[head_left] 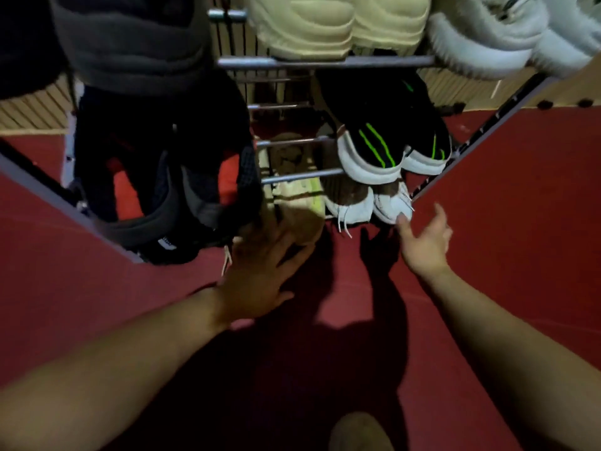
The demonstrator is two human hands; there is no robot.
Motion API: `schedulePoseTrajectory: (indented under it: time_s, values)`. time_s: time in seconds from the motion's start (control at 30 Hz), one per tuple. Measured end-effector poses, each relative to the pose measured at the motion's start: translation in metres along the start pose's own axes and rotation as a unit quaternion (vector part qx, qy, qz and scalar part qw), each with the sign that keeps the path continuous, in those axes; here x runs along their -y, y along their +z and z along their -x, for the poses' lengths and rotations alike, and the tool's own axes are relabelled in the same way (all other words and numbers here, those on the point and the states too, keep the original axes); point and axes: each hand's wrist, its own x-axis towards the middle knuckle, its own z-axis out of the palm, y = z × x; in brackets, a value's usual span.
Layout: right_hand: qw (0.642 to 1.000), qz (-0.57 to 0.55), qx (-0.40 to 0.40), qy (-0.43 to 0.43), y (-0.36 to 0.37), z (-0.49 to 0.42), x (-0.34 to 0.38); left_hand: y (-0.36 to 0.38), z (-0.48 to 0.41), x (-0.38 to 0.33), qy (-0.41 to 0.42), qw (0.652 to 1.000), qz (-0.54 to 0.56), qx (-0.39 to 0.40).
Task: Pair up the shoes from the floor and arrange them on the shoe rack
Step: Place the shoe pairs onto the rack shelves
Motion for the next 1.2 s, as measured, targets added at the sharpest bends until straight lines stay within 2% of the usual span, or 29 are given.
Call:
schedulePoseTrajectory:
  time_s: [0.07,0.17,0.27,0.33,0.47,0.63,0.8,0.87,0.93,1.0,1.1,1.2]
  values:
    - [0.987,0.109,0.113,0.022,0.011,0.029,0.003,0.007,0.037,0.017,-0.076,0.996,-0.009,0.043]
    - [0.947,0.220,0.231,-0.046,0.034,0.067,0.025,-0.007,0.066,0.049,-0.204,0.975,0.014,0.086]
    - [0.926,0.240,0.273,-0.104,0.068,0.094,0.065,-0.016,0.084,0.085,-0.298,0.943,0.029,0.146]
    - [0.923,0.240,0.271,-0.131,0.098,0.105,0.092,-0.016,0.094,0.095,-0.328,0.926,0.041,0.180]
    - [0.903,0.289,0.232,-0.218,0.165,0.105,0.130,-0.012,0.103,0.094,-0.294,0.930,0.028,0.217]
    - [0.924,0.280,0.219,-0.145,0.231,0.094,0.145,-0.016,0.106,0.098,-0.285,0.933,0.048,0.216]
    - [0.914,0.322,0.210,-0.128,0.243,0.079,0.139,-0.020,0.110,0.104,-0.243,0.944,0.051,0.219]
    - [0.926,0.313,0.184,-0.107,0.238,0.080,0.137,-0.025,0.109,0.104,-0.240,0.943,0.055,0.225]
    - [0.936,0.293,0.142,-0.134,0.221,0.093,0.136,-0.025,0.108,0.101,-0.247,0.941,0.055,0.224]
    - [0.949,0.246,0.120,-0.158,0.193,0.112,0.128,-0.020,0.110,0.093,-0.270,0.941,0.082,0.186]
    - [0.954,0.226,0.145,-0.137,0.147,0.143,0.099,-0.013,0.110,0.076,-0.261,0.957,0.118,0.034]
    - [0.951,0.221,0.185,-0.113,0.109,0.170,0.058,-0.007,0.105,0.060,-0.208,0.970,0.116,0.039]
